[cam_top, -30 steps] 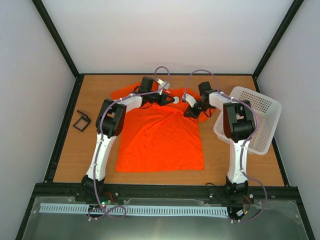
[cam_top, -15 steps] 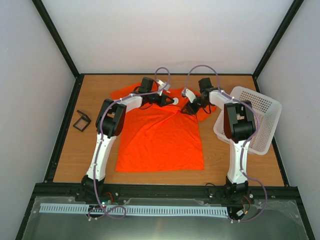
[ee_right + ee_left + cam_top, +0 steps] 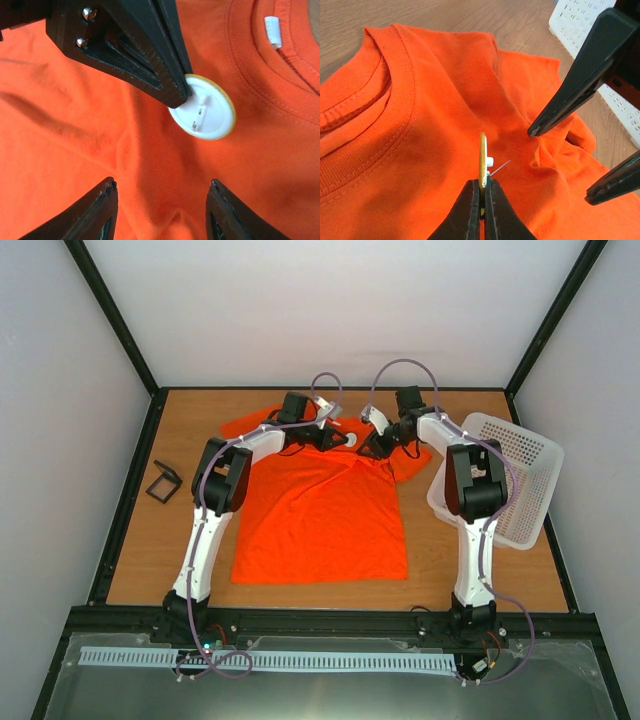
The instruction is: Pin the brooch onto the clothing
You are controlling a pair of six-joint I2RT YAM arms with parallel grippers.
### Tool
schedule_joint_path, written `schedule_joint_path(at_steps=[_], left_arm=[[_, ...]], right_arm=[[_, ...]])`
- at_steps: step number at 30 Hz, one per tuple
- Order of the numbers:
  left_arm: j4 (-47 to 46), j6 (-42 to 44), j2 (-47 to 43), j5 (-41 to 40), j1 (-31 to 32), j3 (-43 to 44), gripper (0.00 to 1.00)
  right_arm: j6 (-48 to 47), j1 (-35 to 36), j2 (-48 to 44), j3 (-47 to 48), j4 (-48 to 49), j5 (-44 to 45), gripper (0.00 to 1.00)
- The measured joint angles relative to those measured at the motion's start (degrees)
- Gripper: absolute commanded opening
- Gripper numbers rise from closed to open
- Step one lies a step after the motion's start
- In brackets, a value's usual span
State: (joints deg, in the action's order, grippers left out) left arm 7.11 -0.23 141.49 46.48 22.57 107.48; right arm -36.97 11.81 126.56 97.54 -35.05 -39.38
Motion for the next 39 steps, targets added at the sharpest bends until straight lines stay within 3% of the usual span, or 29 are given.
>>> schedule_joint_path(at_steps=[8, 16, 19, 39], left_arm=[[0.33, 0.26, 0.0, 0.09, 0.24, 0.15, 0.01], [0.46, 0.85, 0.0, 0.22, 0.35, 0.15, 0.01], [0.5, 0.87, 0.0, 0.31, 0.44, 0.15, 0.01], [3.23, 4.94, 0.0, -1.44, 1.73, 0.15, 0.01]], right_arm=[[-1.01, 0.76, 2.01, 0.63, -2.25, 0.37, 0.45], [-1.6, 1.09, 2.64, 1.25, -3.08, 1.92, 0.1], [-1.7, 1.09, 4.04, 3.41, -3.82, 2.32, 0.06], [-2.19, 1.09, 4.94, 5.33, -4.61, 1.2, 0.03]])
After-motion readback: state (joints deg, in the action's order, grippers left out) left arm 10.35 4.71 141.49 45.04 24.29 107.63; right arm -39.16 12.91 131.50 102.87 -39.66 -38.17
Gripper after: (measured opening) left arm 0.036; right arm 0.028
